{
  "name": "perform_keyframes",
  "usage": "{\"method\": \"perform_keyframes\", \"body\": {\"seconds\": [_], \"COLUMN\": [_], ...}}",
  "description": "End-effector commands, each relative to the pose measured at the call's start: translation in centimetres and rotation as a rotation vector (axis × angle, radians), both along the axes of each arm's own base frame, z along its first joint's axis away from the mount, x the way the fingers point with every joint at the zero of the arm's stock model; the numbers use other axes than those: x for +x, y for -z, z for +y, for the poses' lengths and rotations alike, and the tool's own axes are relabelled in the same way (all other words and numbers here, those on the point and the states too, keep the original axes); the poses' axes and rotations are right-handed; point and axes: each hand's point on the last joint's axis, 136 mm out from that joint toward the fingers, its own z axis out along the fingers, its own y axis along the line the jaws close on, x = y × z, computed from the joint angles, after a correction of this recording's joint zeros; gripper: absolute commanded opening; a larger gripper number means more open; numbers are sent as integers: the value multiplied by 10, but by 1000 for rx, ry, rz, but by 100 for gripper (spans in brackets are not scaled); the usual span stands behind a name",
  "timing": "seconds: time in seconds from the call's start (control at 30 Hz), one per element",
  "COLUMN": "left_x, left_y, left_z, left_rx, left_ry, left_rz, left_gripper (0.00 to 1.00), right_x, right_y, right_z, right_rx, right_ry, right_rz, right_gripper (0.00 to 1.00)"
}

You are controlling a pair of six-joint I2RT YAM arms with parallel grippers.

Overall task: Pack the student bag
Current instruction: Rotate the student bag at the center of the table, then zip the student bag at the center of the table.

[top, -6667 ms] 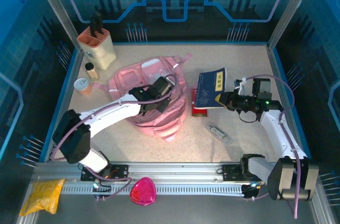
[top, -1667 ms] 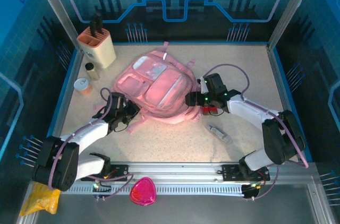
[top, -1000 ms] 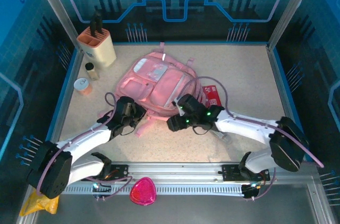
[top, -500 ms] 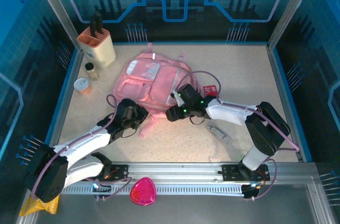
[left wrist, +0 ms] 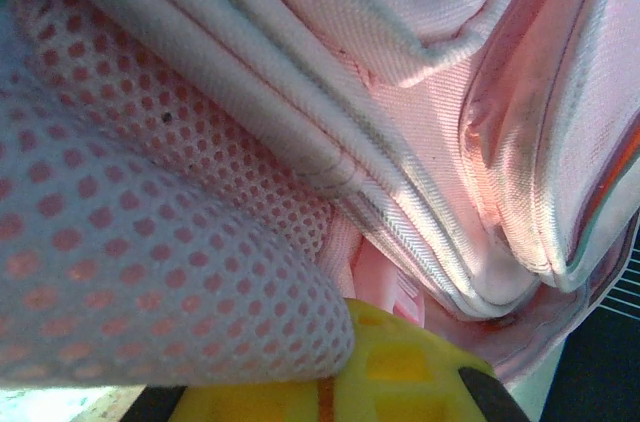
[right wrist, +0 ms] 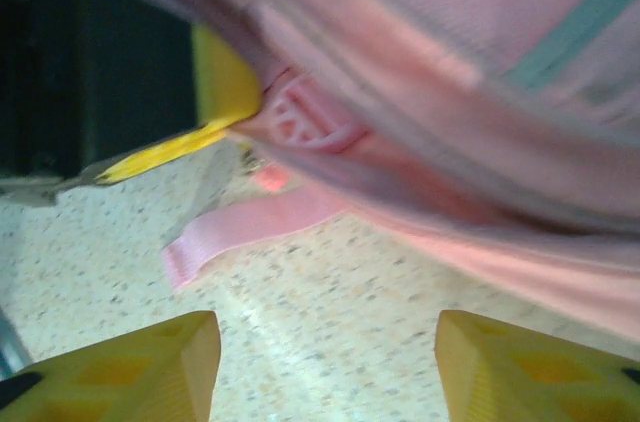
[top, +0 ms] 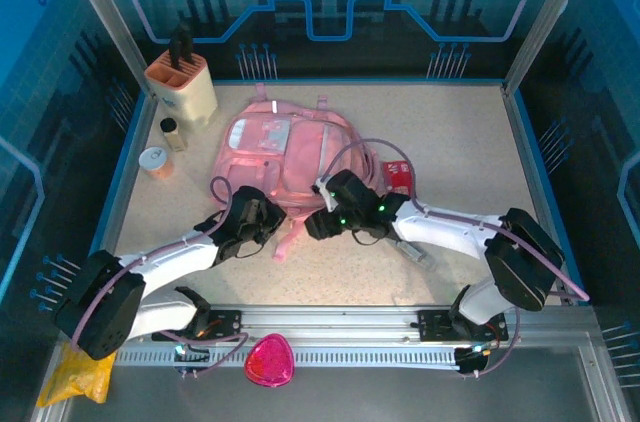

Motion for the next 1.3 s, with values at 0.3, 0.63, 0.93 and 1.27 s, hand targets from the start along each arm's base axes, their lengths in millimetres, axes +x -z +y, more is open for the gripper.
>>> {"method": "perform_keyframes", "body": {"seconds": [0.3, 0.63, 0.93, 1.27], "left_x": [8, 11, 13, 13], "left_y": [-38, -44, -49, -50], "left_z": [-26, -31, -34, -33], "left_rx": [-103, -122, -134, -130], "left_ry": [68, 80, 91, 88], "left_rz": [-95, -109, -121, -125], "left_gripper": [0, 0, 0, 0], "right_x": [17, 27, 50, 51], "right_y": [19, 34, 38, 43], "right_z": [62, 82, 71, 72], "right_rx": [68, 79, 4, -7], "right_ry": [36, 23, 113, 128], "right_rz": [-110, -174, -279, -277], "right_gripper": [41, 41, 41, 34]}}
